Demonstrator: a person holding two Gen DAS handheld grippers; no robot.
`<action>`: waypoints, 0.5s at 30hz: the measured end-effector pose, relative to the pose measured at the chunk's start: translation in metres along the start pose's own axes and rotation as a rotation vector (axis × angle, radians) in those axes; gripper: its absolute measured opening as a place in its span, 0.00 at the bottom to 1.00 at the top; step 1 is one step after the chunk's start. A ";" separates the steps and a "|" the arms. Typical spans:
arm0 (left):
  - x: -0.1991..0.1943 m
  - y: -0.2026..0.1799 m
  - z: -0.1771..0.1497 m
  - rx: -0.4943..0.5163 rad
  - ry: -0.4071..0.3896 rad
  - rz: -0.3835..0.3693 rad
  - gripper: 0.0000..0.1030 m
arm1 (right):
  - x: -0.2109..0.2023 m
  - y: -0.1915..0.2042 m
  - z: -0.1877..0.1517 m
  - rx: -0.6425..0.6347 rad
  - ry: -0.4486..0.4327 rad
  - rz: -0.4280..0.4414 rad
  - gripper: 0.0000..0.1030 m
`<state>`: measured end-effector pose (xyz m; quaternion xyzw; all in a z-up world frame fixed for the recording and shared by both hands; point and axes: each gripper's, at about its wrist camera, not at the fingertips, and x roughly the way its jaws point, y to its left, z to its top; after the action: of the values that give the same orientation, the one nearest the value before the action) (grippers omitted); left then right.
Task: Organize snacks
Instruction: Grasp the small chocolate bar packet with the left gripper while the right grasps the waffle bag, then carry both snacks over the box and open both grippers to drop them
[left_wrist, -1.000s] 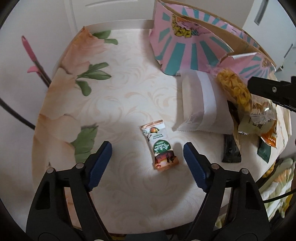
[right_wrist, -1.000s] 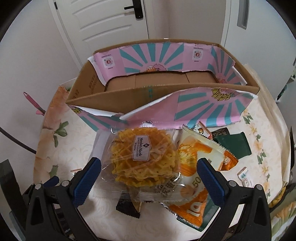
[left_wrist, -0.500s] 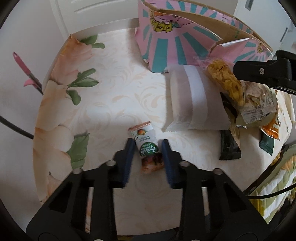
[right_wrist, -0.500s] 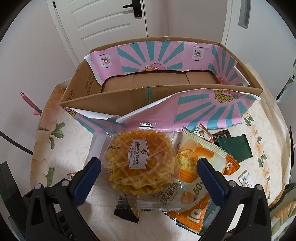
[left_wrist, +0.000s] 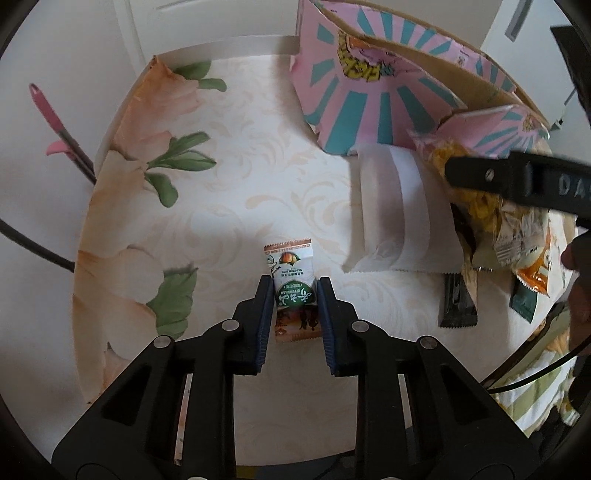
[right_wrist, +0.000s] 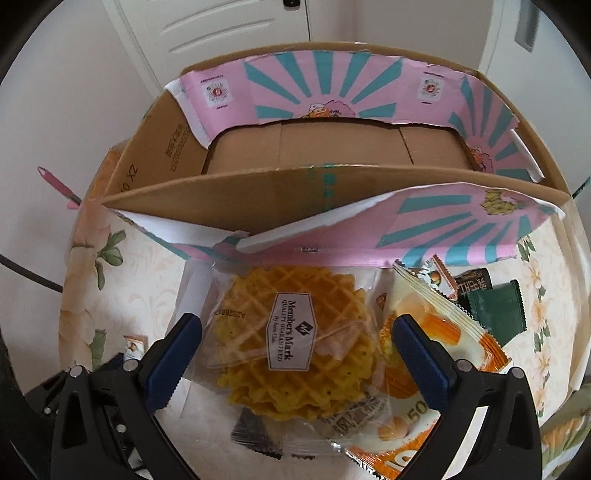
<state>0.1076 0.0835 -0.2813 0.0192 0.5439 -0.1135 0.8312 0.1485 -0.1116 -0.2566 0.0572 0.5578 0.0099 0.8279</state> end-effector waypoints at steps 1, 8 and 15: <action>-0.001 0.000 0.001 -0.003 -0.003 -0.002 0.20 | 0.002 0.001 0.000 -0.002 0.002 0.002 1.00; -0.014 -0.002 0.005 -0.030 -0.031 -0.009 0.20 | -0.001 -0.002 0.000 -0.025 -0.007 0.024 0.74; -0.038 -0.010 0.014 -0.057 -0.074 0.007 0.20 | -0.012 -0.013 -0.004 0.019 -0.012 0.097 0.71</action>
<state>0.1035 0.0785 -0.2407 -0.0065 0.5155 -0.0956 0.8515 0.1398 -0.1248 -0.2481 0.0922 0.5497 0.0445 0.8291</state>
